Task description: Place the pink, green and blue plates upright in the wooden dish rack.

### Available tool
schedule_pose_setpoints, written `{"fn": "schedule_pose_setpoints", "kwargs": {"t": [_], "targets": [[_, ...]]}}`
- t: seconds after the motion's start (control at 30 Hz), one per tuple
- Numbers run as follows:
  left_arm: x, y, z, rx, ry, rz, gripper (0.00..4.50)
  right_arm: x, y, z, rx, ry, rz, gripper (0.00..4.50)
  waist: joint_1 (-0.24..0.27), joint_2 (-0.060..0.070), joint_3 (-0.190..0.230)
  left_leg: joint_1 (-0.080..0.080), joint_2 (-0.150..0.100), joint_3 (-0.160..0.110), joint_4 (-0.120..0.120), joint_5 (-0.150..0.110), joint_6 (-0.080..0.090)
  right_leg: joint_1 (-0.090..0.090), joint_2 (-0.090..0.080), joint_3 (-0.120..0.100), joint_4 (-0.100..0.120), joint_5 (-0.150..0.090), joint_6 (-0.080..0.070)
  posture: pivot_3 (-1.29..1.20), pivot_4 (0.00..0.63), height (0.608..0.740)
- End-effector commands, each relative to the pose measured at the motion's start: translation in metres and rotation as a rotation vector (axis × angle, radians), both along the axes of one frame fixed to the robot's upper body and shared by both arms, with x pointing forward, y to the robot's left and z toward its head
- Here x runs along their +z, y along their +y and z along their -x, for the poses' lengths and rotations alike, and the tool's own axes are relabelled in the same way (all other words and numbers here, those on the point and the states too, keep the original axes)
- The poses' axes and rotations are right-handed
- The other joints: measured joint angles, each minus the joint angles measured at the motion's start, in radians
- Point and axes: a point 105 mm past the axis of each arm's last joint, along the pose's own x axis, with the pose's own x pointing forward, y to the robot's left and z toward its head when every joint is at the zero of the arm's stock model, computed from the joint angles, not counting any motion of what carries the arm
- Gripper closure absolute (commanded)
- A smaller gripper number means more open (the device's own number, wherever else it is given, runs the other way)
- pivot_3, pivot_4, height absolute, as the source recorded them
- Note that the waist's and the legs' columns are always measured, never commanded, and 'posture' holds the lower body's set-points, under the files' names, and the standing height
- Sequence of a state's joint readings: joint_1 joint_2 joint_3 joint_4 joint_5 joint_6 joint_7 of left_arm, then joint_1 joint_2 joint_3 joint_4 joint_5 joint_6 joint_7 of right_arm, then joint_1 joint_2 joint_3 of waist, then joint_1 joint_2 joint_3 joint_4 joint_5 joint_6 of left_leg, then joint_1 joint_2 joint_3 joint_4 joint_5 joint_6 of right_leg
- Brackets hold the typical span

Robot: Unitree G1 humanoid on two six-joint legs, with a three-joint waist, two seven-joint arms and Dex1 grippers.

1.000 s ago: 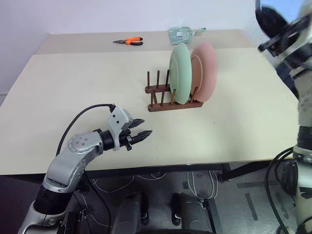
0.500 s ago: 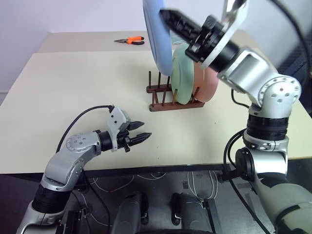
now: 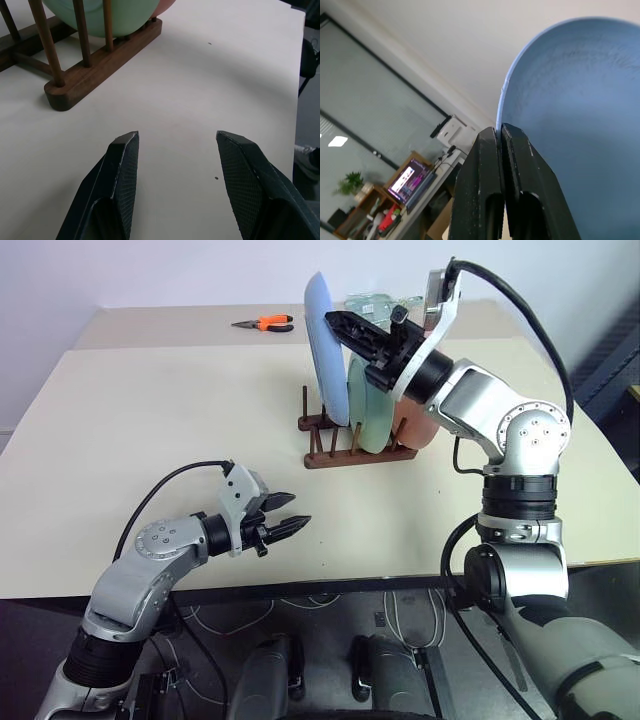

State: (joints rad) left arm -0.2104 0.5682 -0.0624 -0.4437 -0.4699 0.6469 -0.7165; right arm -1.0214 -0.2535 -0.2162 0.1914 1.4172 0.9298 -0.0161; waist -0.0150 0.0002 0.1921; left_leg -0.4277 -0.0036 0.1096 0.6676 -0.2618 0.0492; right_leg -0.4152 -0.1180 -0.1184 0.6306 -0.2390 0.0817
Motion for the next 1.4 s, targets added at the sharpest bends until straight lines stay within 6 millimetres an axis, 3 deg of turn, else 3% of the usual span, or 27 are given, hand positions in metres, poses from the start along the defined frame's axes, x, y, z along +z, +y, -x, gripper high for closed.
{"fn": "schedule_pose_setpoints", "kwargs": {"t": [0.03, 0.23, 0.4, 0.77, 0.97, 1.03, 1.1, 1.2, 1.3, 1.4], "targets": [[0.011, -0.003, 0.002, -0.018, -0.044, 0.012, 1.99, 0.021, -0.005, 0.004, -0.018, -0.047, -0.042, 4.44, 0.001, 0.000, 0.000, 0.000, 0.000, 0.000, 0.000, 0.000, 0.000, 0.000, 0.000, 0.000, 0.000, 0.000, 0.000, 0.00, 0.150, 0.740], [0.010, -0.002, 0.001, -0.019, -0.043, 0.011, 1.99, 0.053, -0.007, 0.019, -0.001, -0.136, -0.080, 4.44, -0.001, 0.000, 0.000, 0.000, 0.000, 0.000, 0.000, 0.000, 0.000, -0.001, 0.000, 0.000, 0.000, 0.000, 0.000, 0.00, 0.150, 0.740], [0.011, -0.004, 0.001, -0.021, -0.045, 0.014, 1.99, 0.061, 0.000, 0.028, 0.034, -0.138, -0.113, 4.44, -0.001, 0.000, 0.000, 0.000, 0.000, 0.001, -0.001, 0.000, 0.000, -0.002, 0.000, 0.001, 0.000, 0.000, 0.000, 0.00, 0.150, 0.740], [0.011, -0.004, 0.000, -0.018, -0.048, 0.014, 1.99, 0.010, 0.004, 0.000, 0.007, 0.053, -0.083, 4.44, -0.001, 0.000, 0.000, 0.000, 0.000, 0.001, -0.001, 0.000, 0.000, -0.002, 0.000, 0.001, 0.000, 0.000, 0.000, 0.00, 0.150, 0.740], [0.011, -0.003, 0.001, -0.012, -0.049, 0.013, 1.99, -0.004, 0.001, -0.013, -0.025, 0.078, -0.046, 4.44, -0.002, 0.000, 0.000, 0.000, 0.000, 0.002, -0.001, 0.000, 0.000, -0.002, 0.000, 0.002, 0.001, 0.000, 0.000, 0.00, 0.150, 0.740], [0.011, -0.002, 0.001, -0.010, -0.049, 0.013, 1.99, -0.005, 0.002, -0.014, -0.029, 0.063, -0.026, 3.60, -0.002, 0.000, 0.000, 0.000, 0.000, 0.002, -0.001, 0.000, 0.000, -0.002, 0.000, 0.002, 0.000, 0.000, 0.000, 0.00, 0.150, 0.740], [0.011, -0.002, 0.002, -0.008, -0.048, 0.015, 1.99, -0.004, 0.004, -0.013, -0.099, -0.071, 0.134, 2.73, -0.001, 0.000, 0.000, 0.000, 0.000, 0.002, -0.001, 0.000, 0.000, -0.002, 0.000, 0.002, 0.000, 0.000, 0.000, 0.00, 0.150, 0.740], [0.011, -0.002, 0.004, -0.004, -0.046, 0.016, 1.99, 0.010, 0.007, 0.003, -0.215, -0.484, 0.452, 1.21, 0.000, 0.000, 0.000, -0.004, 0.000, 0.003, -0.001, 0.000, 0.000, -0.006, 0.000, 0.003, 0.001, 0.000, 0.000, 0.00, 0.150, 0.740], [0.011, 0.001, 0.005, 0.017, -0.048, 0.016, 1.99, 0.011, -0.008, 0.026, -0.274, -0.855, 0.748, 1.21, 0.004, 0.000, 0.000, -0.009, 0.000, 0.002, 0.000, 0.000, 0.000, -0.012, 0.000, 0.003, 0.002, 0.000, 0.000, 0.00, 0.150, 0.740], [0.010, 0.006, 0.006, 0.040, -0.046, 0.012, 1.99, 0.009, -0.036, 0.056, -0.217, -0.954, 0.788, 1.21, 0.007, -0.002, -0.001, -0.010, 0.000, 0.002, 0.000, 0.000, 0.000, -0.012, 0.000, 0.002, 0.000, -0.001, 0.001, 0.00, 0.150, 0.740]]}}
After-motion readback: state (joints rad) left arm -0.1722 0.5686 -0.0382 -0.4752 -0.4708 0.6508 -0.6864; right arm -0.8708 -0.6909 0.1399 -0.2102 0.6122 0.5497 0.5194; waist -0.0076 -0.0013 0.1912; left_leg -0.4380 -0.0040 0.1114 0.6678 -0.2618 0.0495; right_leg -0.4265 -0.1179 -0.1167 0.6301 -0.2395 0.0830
